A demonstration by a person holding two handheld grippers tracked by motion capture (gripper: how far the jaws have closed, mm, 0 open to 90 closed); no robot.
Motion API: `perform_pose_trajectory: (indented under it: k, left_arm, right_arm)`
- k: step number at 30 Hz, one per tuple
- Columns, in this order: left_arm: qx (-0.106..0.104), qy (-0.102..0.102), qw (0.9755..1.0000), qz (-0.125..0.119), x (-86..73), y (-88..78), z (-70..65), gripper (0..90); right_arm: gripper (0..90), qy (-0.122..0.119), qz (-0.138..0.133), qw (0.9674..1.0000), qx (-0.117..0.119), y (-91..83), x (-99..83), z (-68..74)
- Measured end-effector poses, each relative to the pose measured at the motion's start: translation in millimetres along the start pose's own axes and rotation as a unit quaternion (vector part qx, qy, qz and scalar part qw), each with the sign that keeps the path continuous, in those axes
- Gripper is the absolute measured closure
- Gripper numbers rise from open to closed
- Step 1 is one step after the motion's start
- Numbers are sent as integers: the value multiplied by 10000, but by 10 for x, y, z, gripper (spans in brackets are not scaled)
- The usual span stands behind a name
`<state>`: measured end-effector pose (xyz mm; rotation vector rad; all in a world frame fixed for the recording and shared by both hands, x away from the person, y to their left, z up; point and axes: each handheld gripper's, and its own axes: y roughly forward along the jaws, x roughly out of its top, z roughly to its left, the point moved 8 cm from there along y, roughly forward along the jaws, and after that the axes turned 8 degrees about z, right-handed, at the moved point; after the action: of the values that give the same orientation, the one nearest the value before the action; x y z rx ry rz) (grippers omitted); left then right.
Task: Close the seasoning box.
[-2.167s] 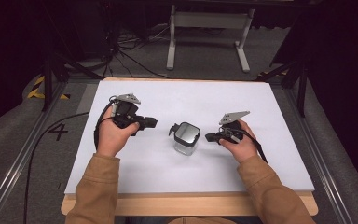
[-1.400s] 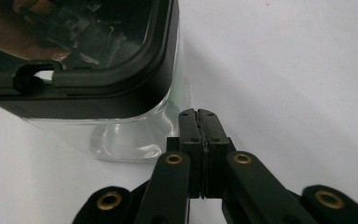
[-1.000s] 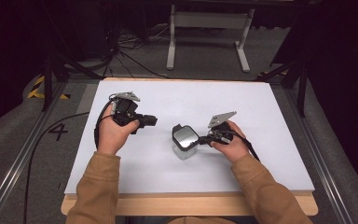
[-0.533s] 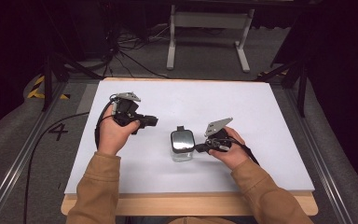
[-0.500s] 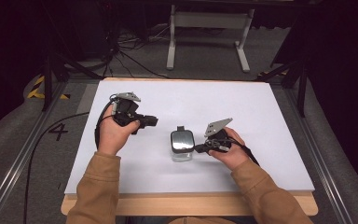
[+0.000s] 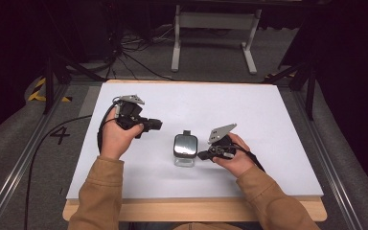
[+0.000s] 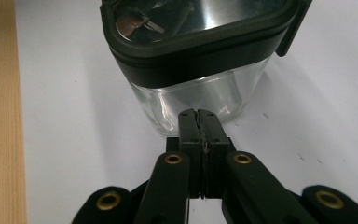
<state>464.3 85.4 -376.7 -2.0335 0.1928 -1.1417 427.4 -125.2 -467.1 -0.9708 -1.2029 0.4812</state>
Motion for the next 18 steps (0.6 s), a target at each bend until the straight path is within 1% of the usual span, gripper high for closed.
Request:
perform_pose_trajectory:
  k: [4,7,8,9,10,12,14,16,17,18]
  left_arm:
    - [-23,9,10000,22,-7,2,-16,798]
    - [-36,67,10000,16,-17,2,-54,796]
    - [-43,58,10000,30,-29,-7,-71,794]
    - [-50,52,10000,9,-36,-22,-85,792]
    - [-25,85,10000,4,-45,-45,-88,789]
    - [-11,109,9999,-21,-71,-95,-98,785]
    - [21,126,9999,-47,-106,-136,-97,779]
    - [55,89,9999,-14,-163,-172,-89,772]
    - [106,54,9999,-13,-191,-192,-80,767]
    - [136,45,9999,0,-220,-215,-71,763]
  right_arm:
    - [900,50,-19,10000,-81,-34,-4,-43]
    - [900,93,-96,9999,-67,-81,8,-67]
    - [900,116,-124,9998,-48,-100,16,-67]
    - [899,105,-145,9998,-85,-122,27,-81]
    - [891,125,-174,9997,-77,-151,42,-83]
    - [847,165,-287,9994,-101,-224,81,-100]
    - [828,192,-380,9990,-156,-319,106,-127]
    - [775,220,-433,9986,-217,-416,113,-163]
    - [765,290,-478,9982,-192,-465,114,-174]
    - [763,310,-519,9980,-194,-517,113,-191]
